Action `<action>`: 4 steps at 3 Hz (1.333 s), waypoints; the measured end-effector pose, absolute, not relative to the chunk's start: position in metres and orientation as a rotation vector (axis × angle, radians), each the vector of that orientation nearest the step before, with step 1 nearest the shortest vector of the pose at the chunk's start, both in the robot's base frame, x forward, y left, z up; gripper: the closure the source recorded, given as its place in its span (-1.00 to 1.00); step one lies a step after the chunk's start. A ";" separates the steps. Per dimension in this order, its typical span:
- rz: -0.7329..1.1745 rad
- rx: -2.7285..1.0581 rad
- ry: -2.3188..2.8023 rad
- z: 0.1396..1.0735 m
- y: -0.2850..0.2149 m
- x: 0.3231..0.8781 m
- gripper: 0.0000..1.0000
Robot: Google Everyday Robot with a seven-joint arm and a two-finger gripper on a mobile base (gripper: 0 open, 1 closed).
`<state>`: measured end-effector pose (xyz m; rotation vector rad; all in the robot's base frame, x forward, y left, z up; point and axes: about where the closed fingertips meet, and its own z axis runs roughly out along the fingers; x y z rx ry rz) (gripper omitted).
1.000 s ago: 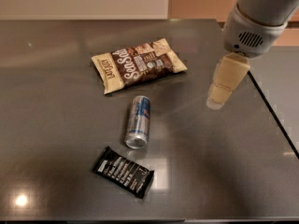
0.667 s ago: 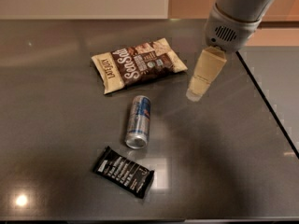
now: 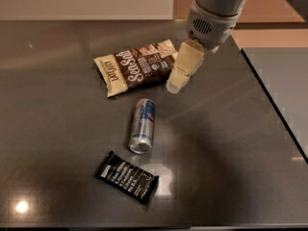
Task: Pick redbull can
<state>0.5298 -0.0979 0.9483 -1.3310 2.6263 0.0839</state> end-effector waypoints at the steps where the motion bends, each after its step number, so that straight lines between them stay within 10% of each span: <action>1: 0.069 -1.247 2.655 0.954 -0.088 0.531 -1.00; 4: 0.015 -1.064 2.694 0.956 -0.073 0.536 -1.00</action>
Offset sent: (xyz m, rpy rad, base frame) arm -0.0170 0.0107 0.0121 -0.0325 0.0109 -0.2122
